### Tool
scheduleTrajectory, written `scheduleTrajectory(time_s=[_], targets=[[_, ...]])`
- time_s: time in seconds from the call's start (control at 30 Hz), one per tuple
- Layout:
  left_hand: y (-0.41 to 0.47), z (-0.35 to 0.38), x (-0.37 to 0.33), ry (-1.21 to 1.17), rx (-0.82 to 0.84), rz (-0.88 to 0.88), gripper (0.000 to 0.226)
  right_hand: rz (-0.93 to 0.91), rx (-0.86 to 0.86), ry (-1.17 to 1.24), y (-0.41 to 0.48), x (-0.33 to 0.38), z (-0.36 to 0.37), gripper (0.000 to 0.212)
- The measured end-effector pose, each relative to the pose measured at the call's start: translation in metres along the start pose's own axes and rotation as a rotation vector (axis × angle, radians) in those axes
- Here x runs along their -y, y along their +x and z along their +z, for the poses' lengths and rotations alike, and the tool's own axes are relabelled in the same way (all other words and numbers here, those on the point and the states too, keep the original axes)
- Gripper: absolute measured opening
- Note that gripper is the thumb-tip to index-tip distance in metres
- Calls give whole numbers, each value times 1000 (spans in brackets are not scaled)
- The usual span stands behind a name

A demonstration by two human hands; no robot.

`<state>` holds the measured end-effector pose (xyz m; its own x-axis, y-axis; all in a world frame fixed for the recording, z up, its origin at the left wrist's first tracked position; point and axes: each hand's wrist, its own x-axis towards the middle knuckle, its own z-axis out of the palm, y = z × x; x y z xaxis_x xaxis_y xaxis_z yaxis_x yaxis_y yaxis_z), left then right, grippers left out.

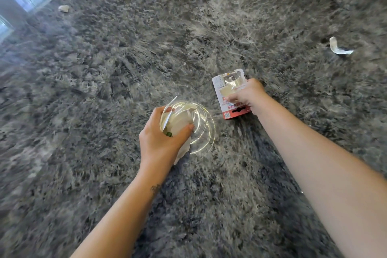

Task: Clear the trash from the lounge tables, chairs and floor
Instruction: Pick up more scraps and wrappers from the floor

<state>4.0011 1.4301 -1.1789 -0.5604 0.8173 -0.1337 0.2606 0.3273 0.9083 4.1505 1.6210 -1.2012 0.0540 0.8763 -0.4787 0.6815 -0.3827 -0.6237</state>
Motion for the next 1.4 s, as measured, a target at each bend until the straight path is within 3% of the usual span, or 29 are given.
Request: scheduleTrajectory(time_s=[0.23,0.5,0.7,0.8,1.0,1.2,1.4], targets=[[2,-6,1,-10,-6,2,37,67,-18,28,-2,-4,2,53],[5,-7,2,-2,-6,-2,37,60,-118,-61,-8,-7,9,69],[5,-8,4,-2,-6,14,38,-196,-176,-23,-18,-22,12,56],[6,-9,5,-1,-17,21,38,-361,-182,41,-25,-23,12,66],[16,-28,-10,23,-41,41,40,-741,-195,-245,-63,-1,7,69],[4,-101,-83,-1,-170,3,40,-901,-23,-347,-141,65,-7,89],[-37,-216,-187,17,-320,-59,38,-988,136,-343,-244,178,-38,77]])
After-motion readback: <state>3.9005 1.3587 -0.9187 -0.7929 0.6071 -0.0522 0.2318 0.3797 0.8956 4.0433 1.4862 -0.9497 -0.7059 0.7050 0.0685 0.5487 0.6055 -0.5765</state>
